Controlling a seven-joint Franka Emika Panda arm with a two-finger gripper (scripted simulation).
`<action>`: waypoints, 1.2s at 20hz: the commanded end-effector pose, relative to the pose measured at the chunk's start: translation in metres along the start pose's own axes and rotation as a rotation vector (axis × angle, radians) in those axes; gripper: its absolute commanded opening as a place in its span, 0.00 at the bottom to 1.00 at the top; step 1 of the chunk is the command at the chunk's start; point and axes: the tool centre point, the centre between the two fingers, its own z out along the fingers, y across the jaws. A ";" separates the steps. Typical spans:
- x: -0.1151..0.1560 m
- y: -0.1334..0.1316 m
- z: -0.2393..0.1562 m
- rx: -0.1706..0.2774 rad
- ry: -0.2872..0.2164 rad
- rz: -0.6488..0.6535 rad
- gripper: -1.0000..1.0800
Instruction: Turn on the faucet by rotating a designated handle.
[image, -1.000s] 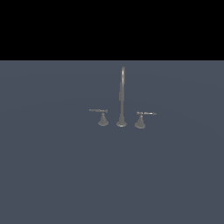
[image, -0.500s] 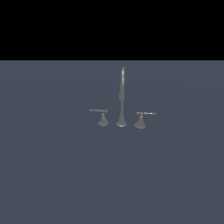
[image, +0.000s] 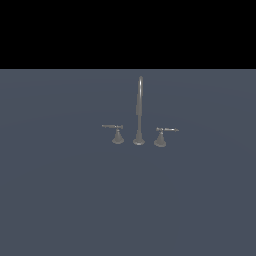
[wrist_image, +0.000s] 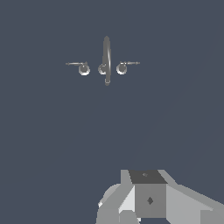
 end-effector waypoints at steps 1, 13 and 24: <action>0.016 0.003 0.007 -0.028 -0.003 0.060 0.00; 0.097 0.018 0.061 -0.146 -0.004 0.353 0.00; 0.163 0.033 0.128 -0.195 0.005 0.593 0.00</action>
